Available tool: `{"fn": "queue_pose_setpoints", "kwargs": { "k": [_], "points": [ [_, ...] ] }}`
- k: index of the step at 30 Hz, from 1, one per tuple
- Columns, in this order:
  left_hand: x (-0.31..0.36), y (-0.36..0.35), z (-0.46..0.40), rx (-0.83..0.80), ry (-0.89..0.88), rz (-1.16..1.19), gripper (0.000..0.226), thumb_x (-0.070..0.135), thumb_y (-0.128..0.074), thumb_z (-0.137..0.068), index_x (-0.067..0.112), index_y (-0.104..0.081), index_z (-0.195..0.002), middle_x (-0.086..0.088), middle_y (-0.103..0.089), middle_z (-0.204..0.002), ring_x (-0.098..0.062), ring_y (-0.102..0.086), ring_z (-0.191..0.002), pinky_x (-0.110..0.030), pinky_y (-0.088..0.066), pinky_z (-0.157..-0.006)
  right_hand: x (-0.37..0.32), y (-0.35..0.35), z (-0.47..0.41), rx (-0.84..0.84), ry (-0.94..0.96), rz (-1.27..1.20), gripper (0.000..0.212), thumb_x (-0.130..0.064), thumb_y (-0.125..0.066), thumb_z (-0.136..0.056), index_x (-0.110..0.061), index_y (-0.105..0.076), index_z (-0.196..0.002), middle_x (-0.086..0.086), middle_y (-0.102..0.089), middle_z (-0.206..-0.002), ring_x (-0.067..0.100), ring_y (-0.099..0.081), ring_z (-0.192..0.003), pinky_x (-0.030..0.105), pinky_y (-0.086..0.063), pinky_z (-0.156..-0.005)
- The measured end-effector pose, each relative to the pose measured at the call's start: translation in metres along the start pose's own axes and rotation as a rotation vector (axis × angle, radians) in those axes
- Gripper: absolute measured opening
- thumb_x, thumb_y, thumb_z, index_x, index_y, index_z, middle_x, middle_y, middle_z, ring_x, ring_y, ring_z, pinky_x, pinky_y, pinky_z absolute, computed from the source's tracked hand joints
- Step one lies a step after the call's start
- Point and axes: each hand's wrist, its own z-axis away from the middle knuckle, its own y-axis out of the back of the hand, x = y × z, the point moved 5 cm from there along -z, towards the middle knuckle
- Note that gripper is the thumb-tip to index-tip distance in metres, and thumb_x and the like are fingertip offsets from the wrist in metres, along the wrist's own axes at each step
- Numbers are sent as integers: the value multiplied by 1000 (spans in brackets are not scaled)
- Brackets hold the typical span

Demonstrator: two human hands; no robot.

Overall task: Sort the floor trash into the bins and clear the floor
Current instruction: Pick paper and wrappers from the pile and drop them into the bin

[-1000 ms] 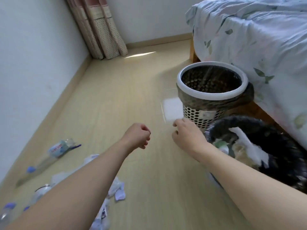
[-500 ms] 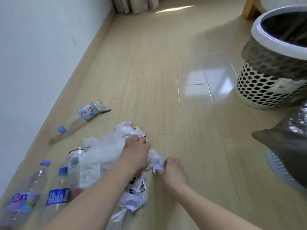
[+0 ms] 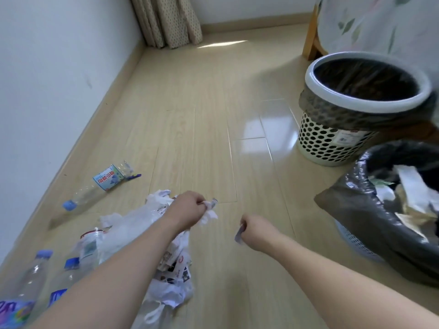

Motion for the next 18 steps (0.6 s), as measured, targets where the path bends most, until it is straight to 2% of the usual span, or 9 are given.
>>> {"fn": "queue_pose_setpoints", "kwargs": {
  "k": [2,4,6,9,12,14,15,18],
  "points": [
    [33,20,10,44,-27,88,18,25,-52,-91,12,-62,-84,2,-56,-63,-19,-50,-59,-24,-35,-54,0,56,21,38,15,111,7,-9,-47,-88,-13,-52,-86,15,-58,-89,22,-48,-79,24,-35,-56],
    [66,35,15,58,-51,136,15,27,-55,-91,13,-56,-95,-3,-65,-72,-18,-55,-57,-24,-39,-54,3,112,39,130,9,215,12,-10,-46,-91,-11,-55,-83,20,-56,-91,22,-48,-80,24,-37,-62],
    [107,47,18,39,-83,116,13,20,-56,-86,8,-55,-91,-8,-68,-73,-18,-54,-53,-23,-40,-54,17,173,65,269,-1,192,14,-12,-48,-92,-10,-62,-93,11,-57,-92,25,-52,-85,26,-40,-72],
    [172,51,24,-51,-125,-24,5,4,-56,-77,4,-61,-77,-9,-66,-65,-18,-49,-49,-14,-32,-40,50,241,105,482,-34,87,17,-15,-47,-94,-11,-61,-103,6,-56,-97,21,-51,-87,28,-40,-76],
    [241,38,25,-58,-206,-1,11,3,-54,-81,6,-58,-72,-9,-62,-61,-18,-48,-47,-15,-30,-40,101,269,126,605,-155,44,26,-28,-41,-99,-9,-59,-99,6,-62,-99,25,-60,-94,31,-47,-81],
    [281,21,23,-53,-260,115,12,8,-54,-86,8,-53,-74,-10,-59,-64,-18,-52,-48,-20,-34,-45,135,270,130,590,-274,90,39,-37,-37,-99,-6,-59,-101,10,-67,-108,29,-61,-103,34,-50,-91],
    [304,5,21,-65,-279,164,11,9,-53,-88,9,-52,-76,-11,-58,-68,-18,-54,-50,-22,-36,-47,156,270,134,587,-331,94,44,-40,-36,-100,-5,-61,-108,11,-67,-112,30,-61,-106,35,-50,-92],
    [353,-49,18,-127,-321,238,6,11,-54,-87,7,-55,-83,-13,-59,-72,-17,-57,-49,-22,-42,-47,197,270,142,546,-396,56,37,-29,-42,-100,-4,-59,-120,13,-65,-117,30,-62,-103,35,-50,-84]
  ]
}}
